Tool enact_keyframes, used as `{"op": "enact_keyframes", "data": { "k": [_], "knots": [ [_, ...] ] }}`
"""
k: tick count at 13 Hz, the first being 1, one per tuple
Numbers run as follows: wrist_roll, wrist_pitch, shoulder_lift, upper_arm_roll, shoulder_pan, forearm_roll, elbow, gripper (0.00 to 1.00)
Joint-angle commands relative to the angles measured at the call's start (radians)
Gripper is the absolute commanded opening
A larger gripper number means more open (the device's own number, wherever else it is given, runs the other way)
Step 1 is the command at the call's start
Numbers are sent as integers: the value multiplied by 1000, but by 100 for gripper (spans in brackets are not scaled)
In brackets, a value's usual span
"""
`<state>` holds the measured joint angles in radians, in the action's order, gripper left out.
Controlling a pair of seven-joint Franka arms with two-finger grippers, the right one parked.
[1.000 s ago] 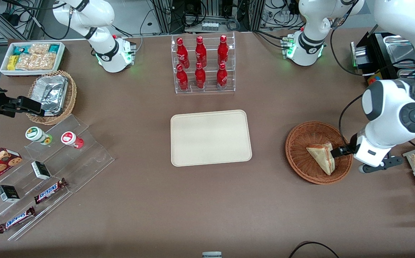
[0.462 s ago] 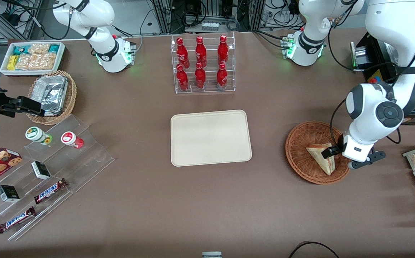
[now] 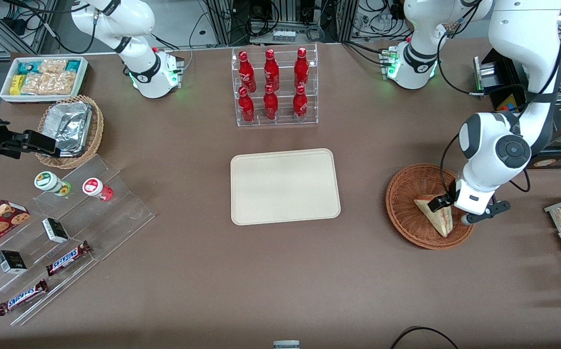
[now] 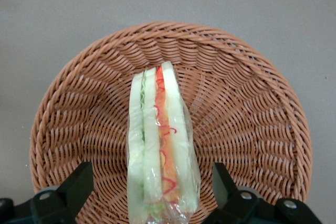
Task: Place sandwich from basket to tray
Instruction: 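Lower the left gripper and close it on the wrapped sandwich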
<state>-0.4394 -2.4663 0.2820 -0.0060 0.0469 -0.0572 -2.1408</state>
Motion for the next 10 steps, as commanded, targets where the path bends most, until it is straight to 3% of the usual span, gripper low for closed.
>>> {"op": "enact_keyframes", "data": {
  "k": [1, 4, 5, 7, 8, 10],
  "knots": [
    [-16, -57, -1, -3, 2, 5, -45, 100],
    [-16, -72, 19, -3, 2, 5, -50, 99],
    [-18, -86, 26, -3, 2, 8, -48, 82],
    [-33, -86, 31, -9, 13, 17, -44, 18],
    [-33, -85, 31, -9, 16, 17, -37, 0],
    [-36, -76, 28, -11, 22, 17, -18, 0]
  ]
}}
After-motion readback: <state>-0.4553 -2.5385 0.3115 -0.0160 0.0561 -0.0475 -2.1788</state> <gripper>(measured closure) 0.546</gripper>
